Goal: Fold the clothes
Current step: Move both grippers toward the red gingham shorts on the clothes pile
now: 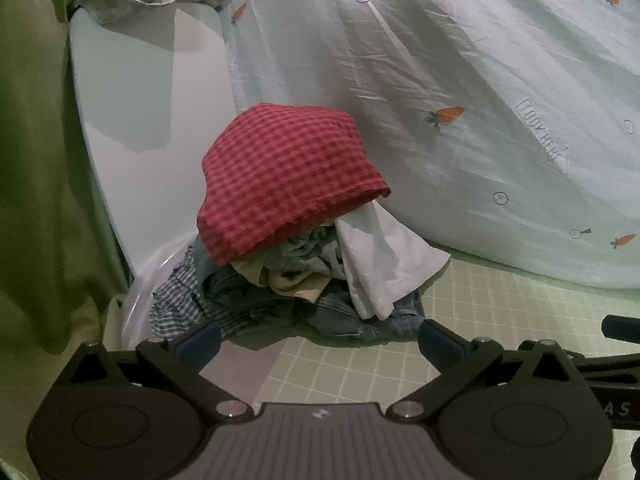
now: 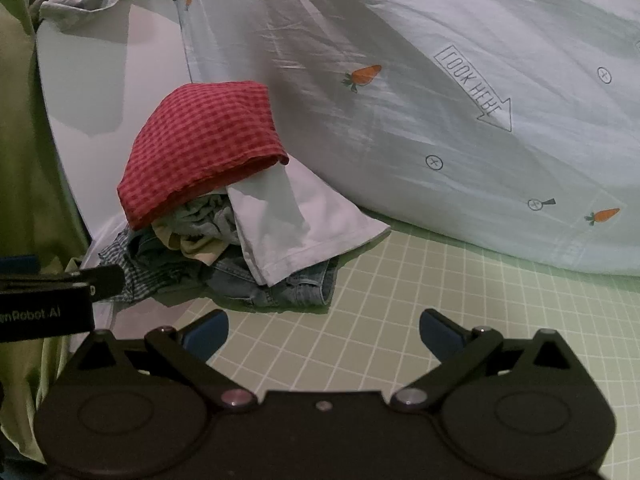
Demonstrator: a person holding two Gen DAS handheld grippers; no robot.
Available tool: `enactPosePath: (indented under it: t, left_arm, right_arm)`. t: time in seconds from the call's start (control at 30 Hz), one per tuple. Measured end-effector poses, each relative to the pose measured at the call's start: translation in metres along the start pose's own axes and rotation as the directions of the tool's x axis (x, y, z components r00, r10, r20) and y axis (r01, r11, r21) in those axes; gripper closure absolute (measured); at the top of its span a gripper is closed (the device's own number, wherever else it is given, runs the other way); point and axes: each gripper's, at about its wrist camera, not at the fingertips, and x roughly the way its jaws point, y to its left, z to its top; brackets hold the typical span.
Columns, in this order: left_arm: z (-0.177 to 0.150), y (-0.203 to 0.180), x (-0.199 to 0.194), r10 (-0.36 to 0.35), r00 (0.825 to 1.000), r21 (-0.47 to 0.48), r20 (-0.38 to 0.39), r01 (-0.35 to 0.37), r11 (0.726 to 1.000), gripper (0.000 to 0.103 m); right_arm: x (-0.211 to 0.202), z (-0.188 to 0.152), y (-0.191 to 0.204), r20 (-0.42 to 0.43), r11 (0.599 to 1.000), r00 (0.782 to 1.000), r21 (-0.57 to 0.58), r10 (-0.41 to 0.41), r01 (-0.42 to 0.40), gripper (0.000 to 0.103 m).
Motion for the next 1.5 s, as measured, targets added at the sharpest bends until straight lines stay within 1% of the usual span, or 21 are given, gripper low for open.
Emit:
enactPosePath:
  t: [0.17,0.8,1.13,1.5]
  left_arm:
    - [-0.0008,-0.0023,-0.0008,0.012,1.000,0.003,0.000,-0.012,1.000,0.000]
    - [-0.0009,0.0020,-0.0021,-0.011,0.999,-0.027,-0.036,0.010,1.000,0.000]
    - [-0.0040,-0.0030,-0.0028,-0.006,0.999,-0.002,-0.044,0.006,1.000,0.000]
    - [-0.0058,-0.0006,-0.0007,-0.003,0.998,-0.009,-0.066,0.002,1.000,0.000]
  right_arm:
    - [-0.0015,-0.0012,0.0010,0.002,1.000,1.000,0.003,0.001,-0.001,0.000]
    - [-0.0050,-0.0027,0.0027,0.016,1.000,1.000,0.001,-0.001,0.001,0.000]
    - [-0.0063,-0.0040,0.0028,0.024,1.000,1.000,-0.003,0.010,-0.010,0.000]
    - [-0.0072,-0.0019,0.0041,0.028,1.000,0.999,-0.010,0.023,-0.022,0.000]
